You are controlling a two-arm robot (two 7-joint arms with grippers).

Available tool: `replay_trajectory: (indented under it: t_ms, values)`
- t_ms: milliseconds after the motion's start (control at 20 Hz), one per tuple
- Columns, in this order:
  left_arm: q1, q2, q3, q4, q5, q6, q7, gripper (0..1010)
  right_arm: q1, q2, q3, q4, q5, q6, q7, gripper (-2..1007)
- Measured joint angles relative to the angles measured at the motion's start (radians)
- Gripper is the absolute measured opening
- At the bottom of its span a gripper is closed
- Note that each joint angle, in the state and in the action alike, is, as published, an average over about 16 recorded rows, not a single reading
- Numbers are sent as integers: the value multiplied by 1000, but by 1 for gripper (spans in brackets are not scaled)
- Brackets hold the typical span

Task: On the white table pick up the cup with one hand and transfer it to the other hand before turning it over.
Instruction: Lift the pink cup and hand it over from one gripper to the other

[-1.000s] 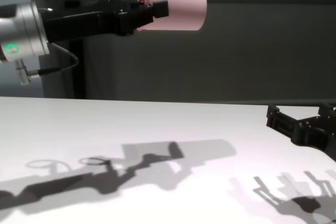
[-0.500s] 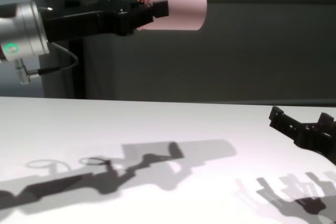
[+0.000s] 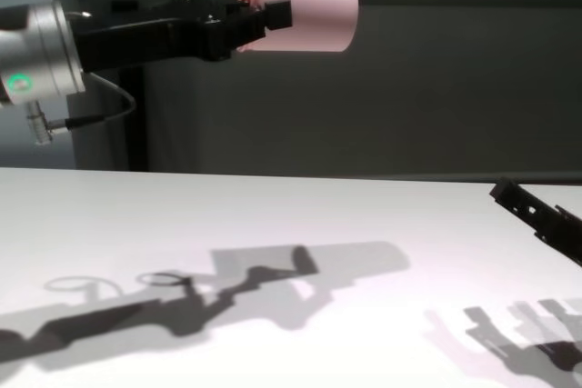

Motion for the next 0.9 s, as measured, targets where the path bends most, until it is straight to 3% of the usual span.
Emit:
replay_trajectory:
  t_ms: [450,900]
  values:
    - [0,0,0,0,1,0,0,46,28,-15,9,8,192,58,113,1002]
    - [0,0,0,0,1,0,0,46,73,-30,-1,61,346,78,247,1002]
